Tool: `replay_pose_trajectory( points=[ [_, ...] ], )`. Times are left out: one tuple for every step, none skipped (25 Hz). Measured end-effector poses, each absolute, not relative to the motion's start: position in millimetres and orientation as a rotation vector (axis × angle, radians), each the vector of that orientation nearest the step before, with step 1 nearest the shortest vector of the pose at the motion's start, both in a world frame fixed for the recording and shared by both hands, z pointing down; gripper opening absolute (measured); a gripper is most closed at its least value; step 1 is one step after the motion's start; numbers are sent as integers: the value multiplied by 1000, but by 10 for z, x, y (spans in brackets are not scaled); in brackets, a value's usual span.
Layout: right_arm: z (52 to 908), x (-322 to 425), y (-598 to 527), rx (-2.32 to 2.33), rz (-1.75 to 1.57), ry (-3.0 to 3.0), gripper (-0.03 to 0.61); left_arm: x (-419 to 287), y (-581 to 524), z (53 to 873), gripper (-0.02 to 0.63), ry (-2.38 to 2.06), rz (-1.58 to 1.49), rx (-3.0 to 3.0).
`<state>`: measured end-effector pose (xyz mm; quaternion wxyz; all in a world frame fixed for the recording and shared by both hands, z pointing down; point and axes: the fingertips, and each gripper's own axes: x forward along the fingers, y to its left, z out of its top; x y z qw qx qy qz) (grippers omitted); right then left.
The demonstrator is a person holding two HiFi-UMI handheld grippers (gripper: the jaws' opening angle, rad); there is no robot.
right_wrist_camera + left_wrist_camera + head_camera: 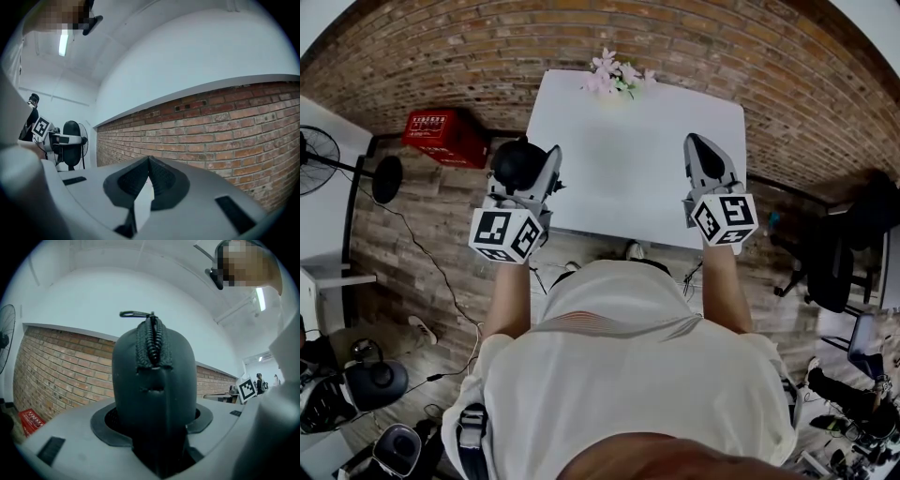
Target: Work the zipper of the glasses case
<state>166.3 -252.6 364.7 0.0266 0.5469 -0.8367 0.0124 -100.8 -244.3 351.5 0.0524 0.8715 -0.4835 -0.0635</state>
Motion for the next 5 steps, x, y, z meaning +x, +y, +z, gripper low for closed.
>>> replay_pose_trajectory(
  points=[
    [3645,1658,-2523,1685,33,-2587,51,-999,-2442,3515,265,-1468,-192,2652],
    [3644,1656,-2524,1681,31,-2589,51,-989,-2445,3511,265,-1464,-192,2654],
    [3646,1656,-2528,1677,31,-2589,51,-977,-2450,3506,265,-1459,-191,2657],
    [3650,1656,-2532,1674,32,-2590,51,-965,-2456,3500,265,-1455,-191,2660],
    [3654,1655,-2536,1671,33,-2591,51,-953,-2461,3494,265,-1451,-191,2662]
  ],
)
